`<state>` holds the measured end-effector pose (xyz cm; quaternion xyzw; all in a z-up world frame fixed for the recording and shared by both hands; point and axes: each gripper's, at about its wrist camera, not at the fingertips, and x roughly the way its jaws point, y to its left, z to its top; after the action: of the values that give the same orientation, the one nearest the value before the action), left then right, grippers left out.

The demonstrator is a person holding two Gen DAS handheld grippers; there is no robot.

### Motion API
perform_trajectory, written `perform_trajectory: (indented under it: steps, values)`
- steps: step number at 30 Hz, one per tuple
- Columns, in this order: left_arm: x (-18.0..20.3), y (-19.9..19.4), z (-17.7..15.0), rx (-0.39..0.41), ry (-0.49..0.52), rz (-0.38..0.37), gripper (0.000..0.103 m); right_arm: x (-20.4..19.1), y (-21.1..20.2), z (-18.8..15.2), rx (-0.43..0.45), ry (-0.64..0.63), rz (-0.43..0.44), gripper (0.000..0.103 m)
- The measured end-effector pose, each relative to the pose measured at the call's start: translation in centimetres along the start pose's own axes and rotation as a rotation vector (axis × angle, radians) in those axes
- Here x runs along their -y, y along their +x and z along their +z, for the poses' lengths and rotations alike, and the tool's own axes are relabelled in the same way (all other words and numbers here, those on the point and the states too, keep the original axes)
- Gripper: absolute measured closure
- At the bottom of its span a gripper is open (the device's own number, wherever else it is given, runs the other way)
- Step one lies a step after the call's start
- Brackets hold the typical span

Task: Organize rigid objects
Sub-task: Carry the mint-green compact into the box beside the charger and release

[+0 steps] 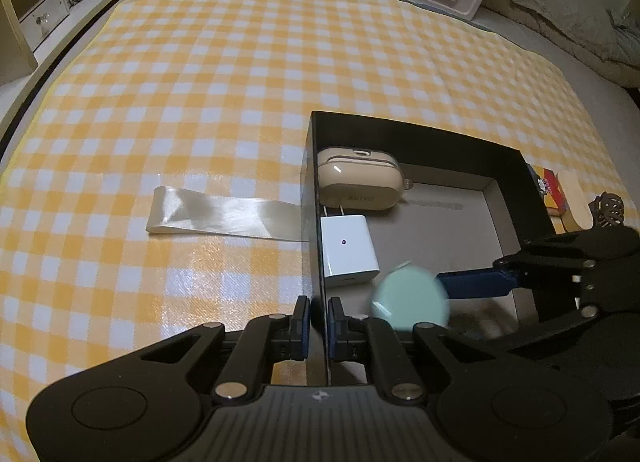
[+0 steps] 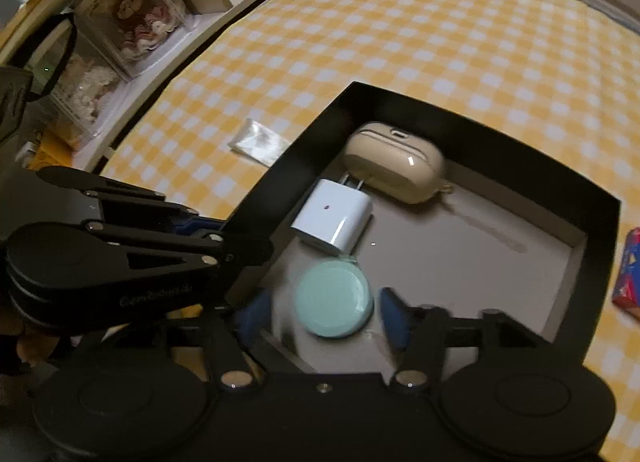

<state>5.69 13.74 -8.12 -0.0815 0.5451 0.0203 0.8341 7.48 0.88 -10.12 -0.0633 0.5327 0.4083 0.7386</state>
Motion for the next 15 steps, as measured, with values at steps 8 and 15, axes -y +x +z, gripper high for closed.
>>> perform_trajectory:
  steps: [8,15]
  values:
    - [-0.4,-0.7,-0.2,-0.002,0.002,-0.004,0.093,1.5,-1.2,0.1,-0.053,-0.084,-0.094,0.079]
    - [-0.2,-0.7,-0.2,-0.003,-0.003,-0.005,0.093,2.3,0.7,-0.3,-0.077,-0.147,-0.189,0.085]
